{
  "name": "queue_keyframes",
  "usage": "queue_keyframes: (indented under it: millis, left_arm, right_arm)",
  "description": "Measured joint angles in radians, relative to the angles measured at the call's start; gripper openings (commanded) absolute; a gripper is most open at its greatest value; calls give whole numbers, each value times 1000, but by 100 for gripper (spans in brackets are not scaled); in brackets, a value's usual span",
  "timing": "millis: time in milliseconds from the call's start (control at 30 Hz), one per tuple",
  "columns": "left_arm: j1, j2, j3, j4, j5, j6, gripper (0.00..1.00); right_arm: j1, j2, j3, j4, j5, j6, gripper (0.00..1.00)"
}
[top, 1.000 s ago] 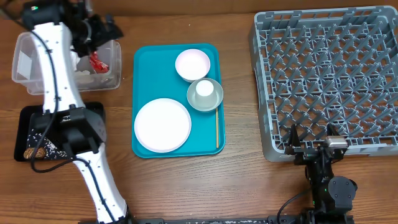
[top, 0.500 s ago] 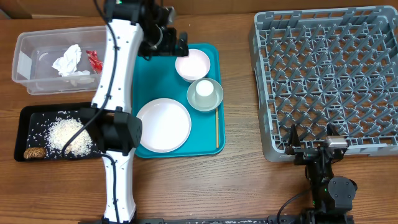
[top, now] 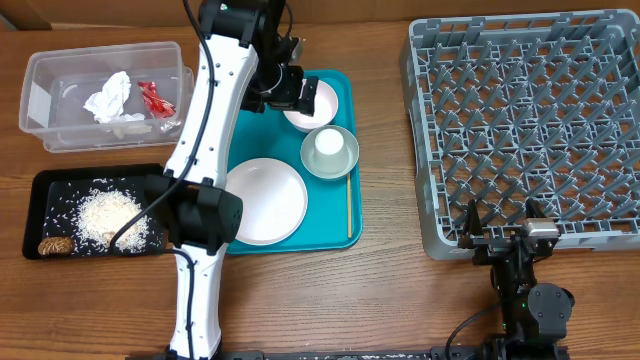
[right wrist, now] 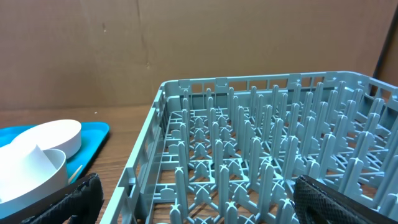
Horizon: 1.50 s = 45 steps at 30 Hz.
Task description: Sort waste into correct bins and load items into the dishwasher
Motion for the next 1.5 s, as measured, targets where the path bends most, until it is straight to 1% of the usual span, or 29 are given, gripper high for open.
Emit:
queue_keyframes:
  millis: [233, 467, 600, 767, 933, 1067, 1167, 1267, 1400, 1500]
  left_arm:
    - [-10, -142, 0, 0, -15, -29, 100]
    - [-38, -328, 0, 0, -180, -134, 100]
    - [-19, -386, -4, 0, -140, -140, 100]
    - [-29, -419, -120, -1, -85, -132, 100]
    - [-40, -419, -269, 0, -89, -132, 100]
    - [-28, -425, -317, -1, -130, -136, 100]
    - [4, -446, -320, 0, -258, -192, 100]
    - [88, -476, -320, 0, -381, -293, 100]
    - [226, -494, -320, 0, -459, -377, 100]
    - [313, -494, -321, 1, -473, -425, 100]
  right_arm:
    - [0, 0, 0, 0, 0, 0, 100]
    - [0, 0, 0, 0, 0, 0, 100]
    - [0, 0, 0, 0, 0, 0, 100]
    - [0, 0, 0, 0, 0, 0, 100]
    - [0, 0, 0, -1, 0, 0, 100]
    - [0, 0, 0, 0, 0, 0, 100]
    - [0, 0, 0, 0, 0, 0, 100]
    - [0, 0, 0, 0, 0, 0, 100]
    - [0, 0, 0, 0, 0, 0, 100]
    - [0, 0, 0, 0, 0, 0, 100]
